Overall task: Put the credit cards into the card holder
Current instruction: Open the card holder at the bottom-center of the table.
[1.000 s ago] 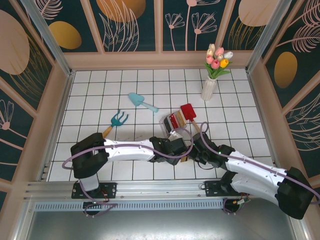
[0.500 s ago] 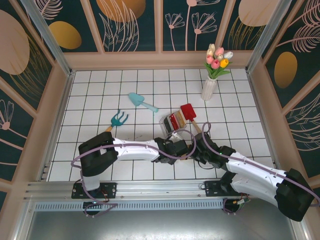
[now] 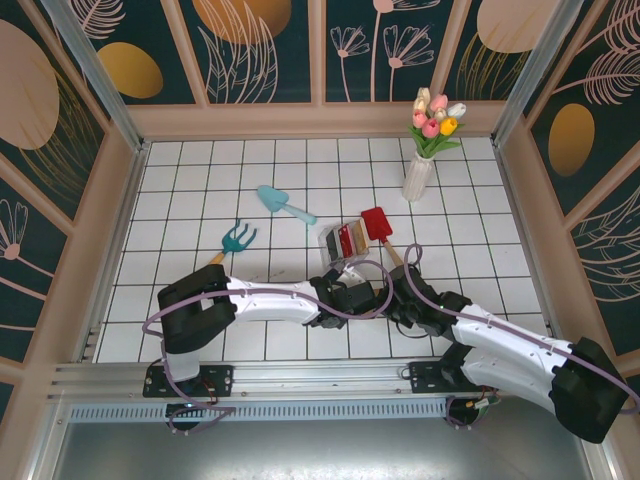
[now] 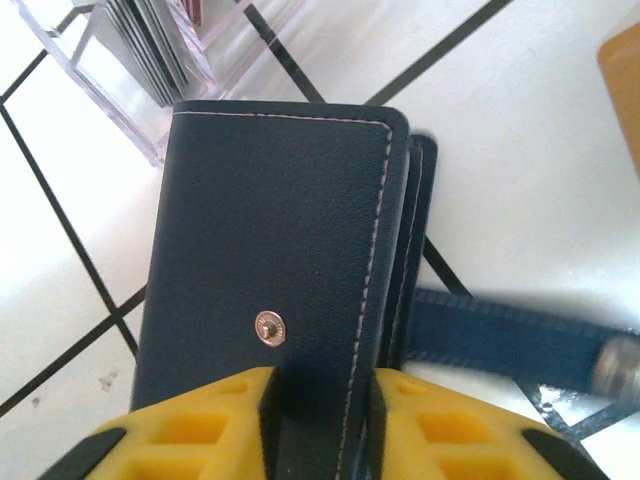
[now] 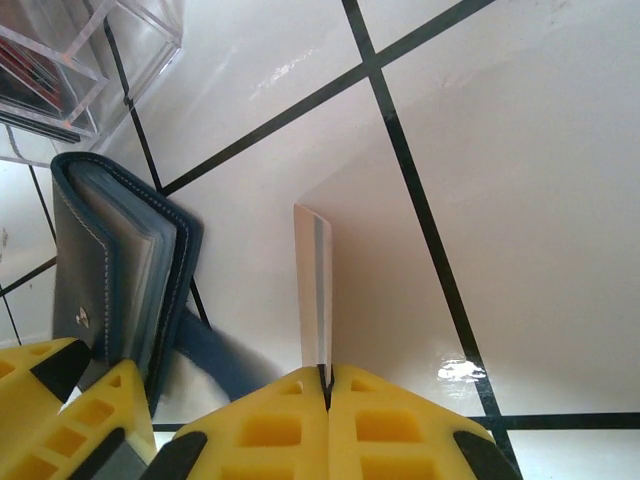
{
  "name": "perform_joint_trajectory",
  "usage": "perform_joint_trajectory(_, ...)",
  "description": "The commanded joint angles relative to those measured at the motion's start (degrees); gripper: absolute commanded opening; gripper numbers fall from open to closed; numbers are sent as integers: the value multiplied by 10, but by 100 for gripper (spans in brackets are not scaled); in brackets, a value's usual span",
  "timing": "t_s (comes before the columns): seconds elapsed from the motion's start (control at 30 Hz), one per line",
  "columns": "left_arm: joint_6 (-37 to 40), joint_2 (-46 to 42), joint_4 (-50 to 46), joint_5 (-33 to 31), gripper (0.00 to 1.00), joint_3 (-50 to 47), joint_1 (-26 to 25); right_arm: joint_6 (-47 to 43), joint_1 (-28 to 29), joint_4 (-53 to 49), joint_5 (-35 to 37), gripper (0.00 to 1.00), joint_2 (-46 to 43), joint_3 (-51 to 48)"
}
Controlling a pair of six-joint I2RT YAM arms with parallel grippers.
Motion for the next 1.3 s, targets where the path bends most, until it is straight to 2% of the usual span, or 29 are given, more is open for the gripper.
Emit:
perform_joint_trajectory(0.0, -5, -23, -22, -26, 24, 11, 1, -6, -5, -42, 14, 0, 4, -9)
perform_joint_trajectory(0.2, -3, -26, -23, -28, 16, 14, 1, -9, -6, -39, 13, 0, 6, -3)
perform_joint_trajectory(0.33, -4, -24, -33, -40, 0, 17, 1, -19, -6, -30, 8, 0, 3, 14)
perform_joint_trajectory(0.47, -8, -30, -37, -44, 0, 20, 1, -34, -6, -19, 7, 0, 3, 39)
perform_joint_trajectory(0.67, -31, -61, -37, -3, 0, 36, 6, -50, -6, -49, 24, 0, 1, 88)
perform_joint_trajectory(1.0, -141, -155, 7, 145, 0, -11, 91, -69, -6, -137, 77, 0, -21, 173)
perform_joint_trajectory(1.2, -242, -216, 105, 236, 0, -112, 124, -94, -3, -86, 10, 0, 7, 190)
perform_joint_trajectory(1.27, -287, -241, 152, 264, 0, -162, 130, -96, 3, -69, 7, 0, 19, 189)
